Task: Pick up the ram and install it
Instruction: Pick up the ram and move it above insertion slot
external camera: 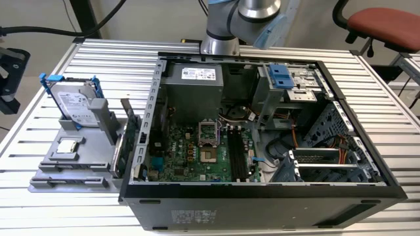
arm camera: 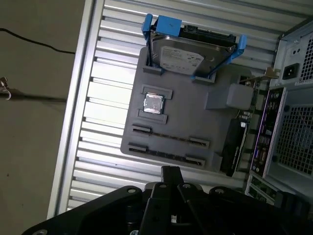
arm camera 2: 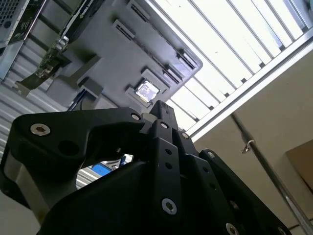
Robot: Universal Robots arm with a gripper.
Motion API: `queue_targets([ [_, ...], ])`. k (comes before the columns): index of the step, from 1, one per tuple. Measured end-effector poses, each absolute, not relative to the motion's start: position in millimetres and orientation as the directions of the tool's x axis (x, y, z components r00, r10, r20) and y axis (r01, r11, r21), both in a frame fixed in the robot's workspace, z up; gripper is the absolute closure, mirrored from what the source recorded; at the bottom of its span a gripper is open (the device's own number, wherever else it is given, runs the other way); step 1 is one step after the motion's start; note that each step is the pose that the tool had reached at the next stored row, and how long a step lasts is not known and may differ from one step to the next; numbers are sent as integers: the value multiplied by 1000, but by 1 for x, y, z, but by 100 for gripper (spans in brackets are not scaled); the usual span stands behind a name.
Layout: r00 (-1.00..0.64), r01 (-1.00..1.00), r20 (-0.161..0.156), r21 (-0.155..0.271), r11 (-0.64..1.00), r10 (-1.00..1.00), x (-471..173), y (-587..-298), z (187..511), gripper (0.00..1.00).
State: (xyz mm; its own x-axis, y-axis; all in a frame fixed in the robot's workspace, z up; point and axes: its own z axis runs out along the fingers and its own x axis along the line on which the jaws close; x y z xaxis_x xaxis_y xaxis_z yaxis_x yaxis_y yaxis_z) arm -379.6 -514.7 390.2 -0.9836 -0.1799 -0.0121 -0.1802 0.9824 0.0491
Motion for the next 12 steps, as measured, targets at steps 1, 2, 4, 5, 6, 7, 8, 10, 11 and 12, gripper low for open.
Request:
queue_targets([
  [1,-983,-181,-12,49,982,-181,-380,-515,390,100],
  [2,-983,-184,-12,49,982,-183,-380,-515,390,100],
  [4,-981,-196,-12,49,979,-195,-380,-515,390,100],
  [5,-979,-204,-12,49,978,-203,-380,-514,390,100],
  [6,-977,-213,-12,49,976,-212,-380,-514,390,100],
  [7,-975,-222,-12,49,974,-222,-380,-514,390,100],
  [8,-973,-233,-12,49,971,-233,-380,-514,390,100],
  [10,-967,-255,-12,49,966,-255,-380,-514,390,100],
  [11,-964,-266,-12,49,963,-266,-380,-514,390,100],
  [12,-961,-277,-12,49,960,-277,-380,-514,390,100],
])
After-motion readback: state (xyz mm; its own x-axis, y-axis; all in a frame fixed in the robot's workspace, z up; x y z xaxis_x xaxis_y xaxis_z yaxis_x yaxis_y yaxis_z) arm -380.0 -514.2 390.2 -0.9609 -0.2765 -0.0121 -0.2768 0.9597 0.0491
